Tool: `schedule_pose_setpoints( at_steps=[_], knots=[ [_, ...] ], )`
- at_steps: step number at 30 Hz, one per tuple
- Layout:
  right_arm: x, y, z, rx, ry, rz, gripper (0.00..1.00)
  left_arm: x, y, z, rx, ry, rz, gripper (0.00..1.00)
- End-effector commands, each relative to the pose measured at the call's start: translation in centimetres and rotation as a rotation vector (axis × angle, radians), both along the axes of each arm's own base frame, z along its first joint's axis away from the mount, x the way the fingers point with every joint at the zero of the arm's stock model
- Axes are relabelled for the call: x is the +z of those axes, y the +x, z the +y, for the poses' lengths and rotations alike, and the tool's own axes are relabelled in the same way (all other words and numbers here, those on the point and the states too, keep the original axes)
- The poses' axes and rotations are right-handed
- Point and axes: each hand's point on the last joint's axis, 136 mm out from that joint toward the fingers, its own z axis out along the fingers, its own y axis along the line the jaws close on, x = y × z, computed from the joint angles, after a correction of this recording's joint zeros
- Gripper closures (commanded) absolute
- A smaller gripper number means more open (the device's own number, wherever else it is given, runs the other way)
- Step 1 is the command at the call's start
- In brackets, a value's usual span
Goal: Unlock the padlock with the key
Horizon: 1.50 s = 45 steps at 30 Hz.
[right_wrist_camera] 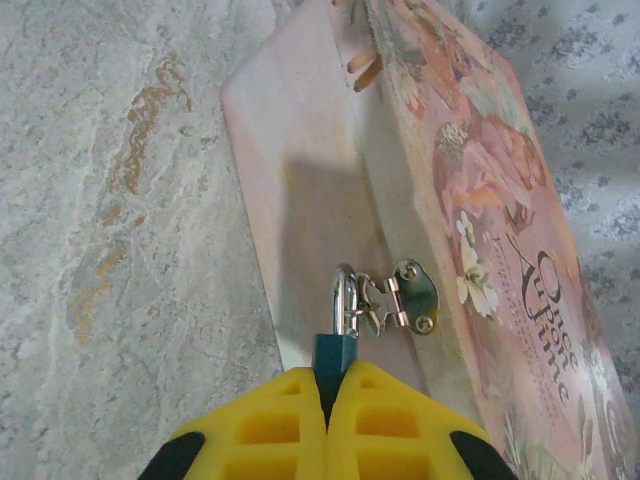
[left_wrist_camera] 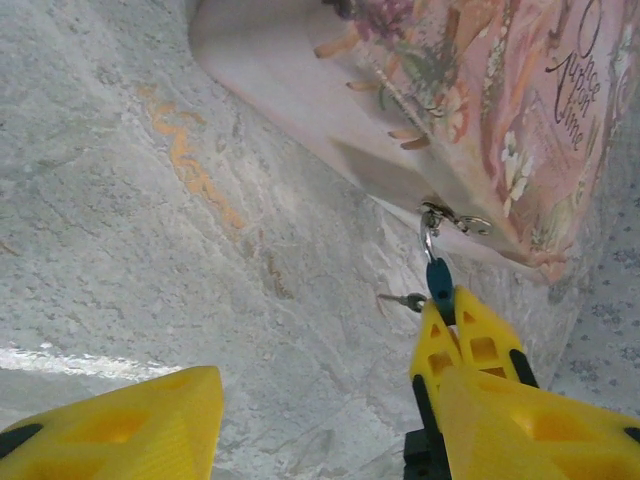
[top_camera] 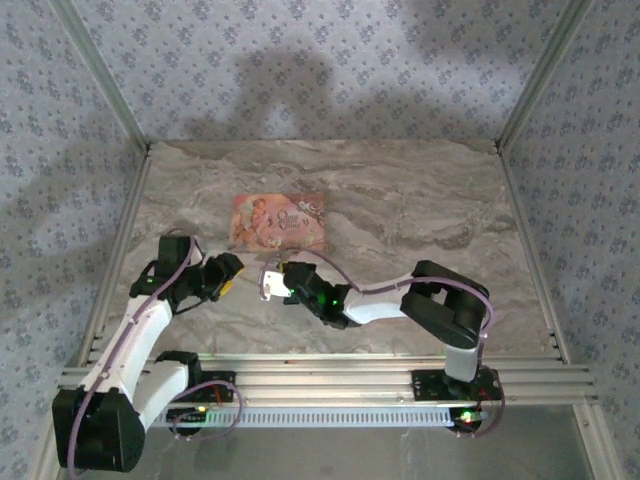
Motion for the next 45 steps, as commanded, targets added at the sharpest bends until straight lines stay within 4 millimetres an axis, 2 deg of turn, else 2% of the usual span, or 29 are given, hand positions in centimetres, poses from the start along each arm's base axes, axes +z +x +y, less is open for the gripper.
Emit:
schedule_pose_setpoints(
  at_steps=[1, 6, 11, 14, 19, 21, 25, 27, 30, 36, 37, 39, 41, 45],
  knots=[
    [0.1, 0.2, 1.0, 0.081, -0.034, -0.004, 1.0, -1.0, -0.9, 0.5, -0.007, 0.028, 0.031, 0.41],
    [-0.1, 0.2, 1.7, 0.176, -0.087, -0.028, 1.0, -1.4, -1.0, 0.8, -0.001, 0.033, 0.037, 0.4],
    [-0.2, 1.1, 2.1, 0.232, -0.146, -0.08, 1.0, -1.9, -1.4, 1.0, -0.003, 0.043, 0.049, 0.4],
    [0.4, 1.7, 2.7, 0.248, -0.153, -0.11, 1.0, -2.2, -1.7, 1.1, 0.002, 0.046, 0.053, 0.39],
    [2.3, 1.5, 4.1, 0.274, -0.105, -0.13, 1.0, -1.7, -1.8, 1.7, 0.009, 0.065, 0.041, 0.38],
    [3.7, 1.2, 4.7, 0.252, -0.058, -0.128, 1.0, -0.9, -1.6, 1.8, -0.015, 0.089, 0.006, 0.34],
    [6.2, -0.5, 5.1, 0.235, 0.031, -0.039, 1.0, 1.5, -1.3, 2.5, -0.055, 0.17, -0.096, 0.23],
    [6.5, -1.4, 4.6, 0.21, 0.071, 0.069, 1.0, 2.3, -1.8, 2.9, -0.07, 0.211, -0.125, 0.17],
    [5.5, -2.5, 2.6, 0.122, 0.129, 0.282, 1.0, 3.2, -1.7, 3.1, -0.063, 0.216, -0.181, 0.09],
    [2.1, -4.8, -1.8, -0.038, 0.173, 0.542, 1.0, 2.6, -1.4, 2.9, -0.081, 0.215, -0.168, 0.02],
    [1.7, -5.0, -2.5, -0.061, 0.171, 0.566, 0.96, 2.9, -0.8, 2.8, -0.084, 0.213, -0.187, 0.02],
    [1.5, -5.1, -3.8, -0.1, 0.176, 0.583, 0.77, 3.0, -0.4, 2.7, -0.093, 0.212, -0.188, 0.02],
    [2.0, -5.1, -4.9, -0.128, 0.193, 0.575, 0.58, 3.3, 0.1, 2.5, -0.107, 0.213, -0.198, 0.02],
    [4.3, -4.7, -6.4, -0.155, 0.236, 0.53, 0.39, 4.4, 1.2, 2.8, -0.116, 0.25, -0.238, 0.02]
  ],
)
